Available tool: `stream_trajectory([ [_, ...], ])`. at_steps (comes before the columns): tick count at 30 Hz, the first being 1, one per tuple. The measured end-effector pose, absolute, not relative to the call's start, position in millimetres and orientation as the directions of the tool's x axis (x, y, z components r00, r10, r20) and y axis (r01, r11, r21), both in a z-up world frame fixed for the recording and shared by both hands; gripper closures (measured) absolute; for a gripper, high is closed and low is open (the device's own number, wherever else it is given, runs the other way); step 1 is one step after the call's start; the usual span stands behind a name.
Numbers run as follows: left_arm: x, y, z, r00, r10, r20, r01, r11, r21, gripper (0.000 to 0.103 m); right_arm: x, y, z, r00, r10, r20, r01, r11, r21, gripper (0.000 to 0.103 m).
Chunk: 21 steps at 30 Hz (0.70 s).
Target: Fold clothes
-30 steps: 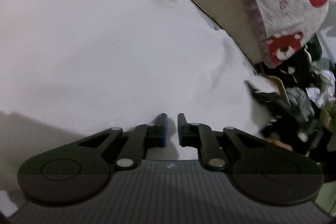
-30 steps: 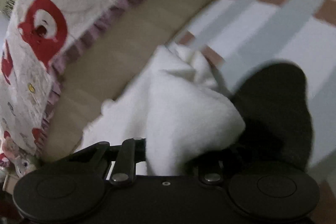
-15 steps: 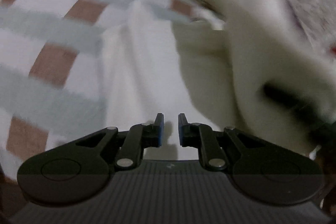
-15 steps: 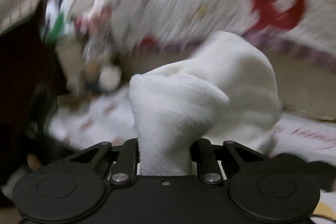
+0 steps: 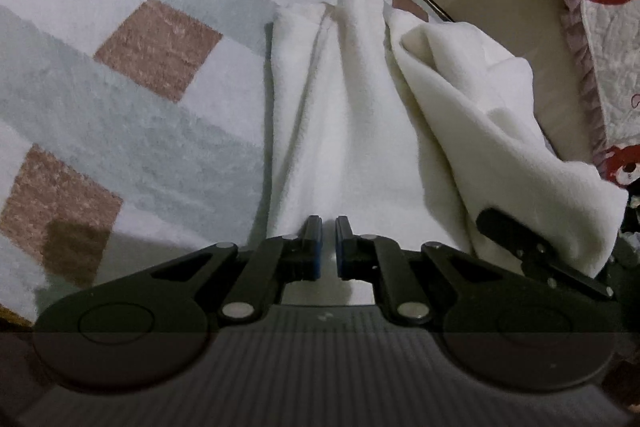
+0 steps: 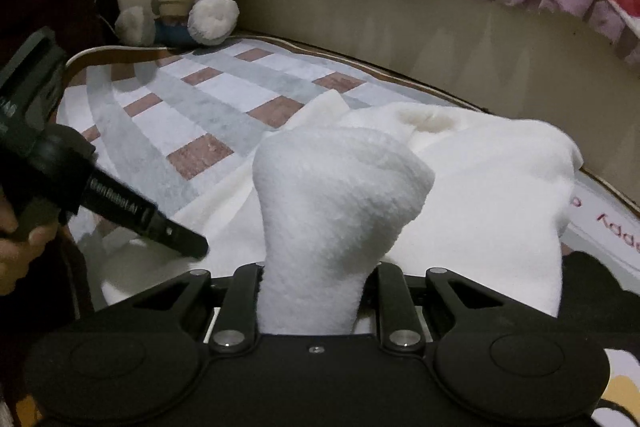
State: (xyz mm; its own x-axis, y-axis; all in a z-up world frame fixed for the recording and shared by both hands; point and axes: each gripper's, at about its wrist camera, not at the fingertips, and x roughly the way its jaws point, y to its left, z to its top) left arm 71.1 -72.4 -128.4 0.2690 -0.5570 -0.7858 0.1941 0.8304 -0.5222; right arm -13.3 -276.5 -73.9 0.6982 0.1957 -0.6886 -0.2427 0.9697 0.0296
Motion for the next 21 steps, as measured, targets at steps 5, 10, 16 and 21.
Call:
stream_trajectory([
  [5, 72.4, -86.4, -121.2, 0.272, -0.538, -0.798, 0.261, 0.839, -0.477, 0.094, -17.9, -275.4, -75.3, 0.709, 0.221, -0.67, -0.271, 0.962, 0.03, 0.079],
  [10, 81.4, -79.8, -124.0, 0.26, -0.55, -0.794, 0.265, 0.831, -0.489, 0.094, -28.5, -292.9, -53.3, 0.78, 0.264, -0.567, -0.208, 0.965, 0.162, 0.081],
  [16, 84.5, -57.1, -118.4, 0.252, -0.616, -0.746, 0.215, 0.787, -0.578, 0.094, -47.1, -254.7, -11.5, 0.834, 0.284, -0.474, -0.29, 0.955, 0.062, 0.081],
  [21, 86.4, -36.0, -113.2, 0.258, -0.668, -0.698, 0.166, 0.743, -0.649, 0.095, -46.7, -188.9, -87.5, 0.719, 0.222, -0.658, -0.457, 0.865, -0.208, 0.08],
])
